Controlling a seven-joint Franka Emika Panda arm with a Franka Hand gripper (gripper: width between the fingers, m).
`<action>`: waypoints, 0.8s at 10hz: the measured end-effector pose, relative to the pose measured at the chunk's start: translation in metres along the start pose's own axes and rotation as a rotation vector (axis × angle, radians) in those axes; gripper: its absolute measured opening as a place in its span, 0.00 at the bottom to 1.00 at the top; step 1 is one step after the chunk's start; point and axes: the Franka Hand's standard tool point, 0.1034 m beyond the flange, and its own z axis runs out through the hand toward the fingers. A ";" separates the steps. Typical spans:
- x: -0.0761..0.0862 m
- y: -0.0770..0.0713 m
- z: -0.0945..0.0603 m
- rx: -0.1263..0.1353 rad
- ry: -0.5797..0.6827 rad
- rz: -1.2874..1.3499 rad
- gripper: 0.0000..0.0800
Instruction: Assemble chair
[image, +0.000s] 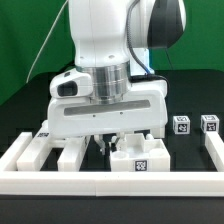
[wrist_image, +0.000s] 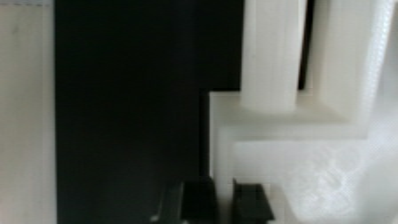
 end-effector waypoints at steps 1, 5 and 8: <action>0.000 0.000 0.000 0.000 0.000 0.000 0.03; 0.011 -0.009 0.000 0.003 0.002 0.028 0.04; 0.041 -0.029 0.001 0.005 0.024 0.046 0.04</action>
Offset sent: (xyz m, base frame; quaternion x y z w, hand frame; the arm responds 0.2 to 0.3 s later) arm 0.0143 0.0058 -0.0004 -0.0098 -0.0009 0.0270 0.9996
